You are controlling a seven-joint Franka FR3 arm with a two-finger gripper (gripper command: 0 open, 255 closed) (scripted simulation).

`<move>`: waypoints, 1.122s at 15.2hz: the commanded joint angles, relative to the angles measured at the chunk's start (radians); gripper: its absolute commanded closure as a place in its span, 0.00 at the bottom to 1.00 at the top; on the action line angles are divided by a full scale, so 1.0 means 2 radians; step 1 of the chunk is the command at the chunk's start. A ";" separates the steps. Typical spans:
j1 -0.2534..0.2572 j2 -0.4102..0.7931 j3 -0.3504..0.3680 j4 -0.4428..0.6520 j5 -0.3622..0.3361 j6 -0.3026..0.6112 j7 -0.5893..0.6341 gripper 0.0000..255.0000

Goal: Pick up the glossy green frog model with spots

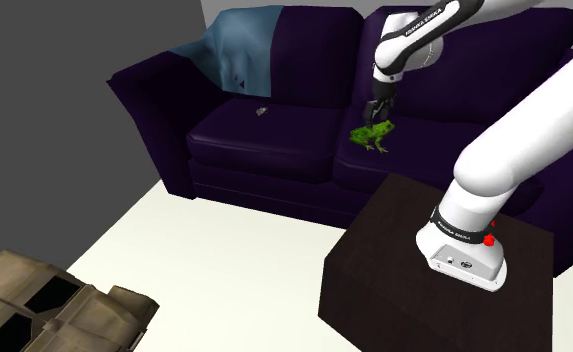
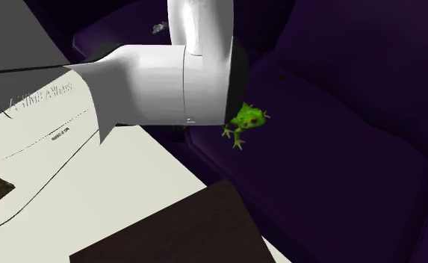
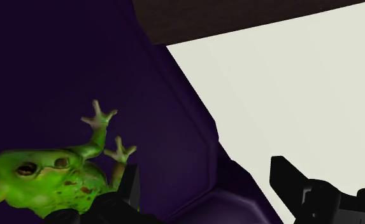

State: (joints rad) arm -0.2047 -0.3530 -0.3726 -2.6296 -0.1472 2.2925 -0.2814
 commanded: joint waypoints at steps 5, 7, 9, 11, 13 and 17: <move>-0.011 0.103 -0.045 0.007 0.026 0.094 -0.034 0.00; -0.012 0.143 -0.059 0.016 0.049 0.122 -0.054 0.00; -0.016 0.184 -0.068 0.027 0.081 0.147 -0.080 0.00; -0.024 0.226 -0.070 0.041 0.121 0.169 -0.111 0.00; -0.030 0.244 -0.065 0.044 0.140 0.180 -0.125 0.00; -0.039 0.277 -0.049 0.046 0.177 0.206 -0.152 0.00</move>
State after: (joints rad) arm -0.2768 0.1783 -0.4821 -2.5410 0.1814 2.6893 -0.5681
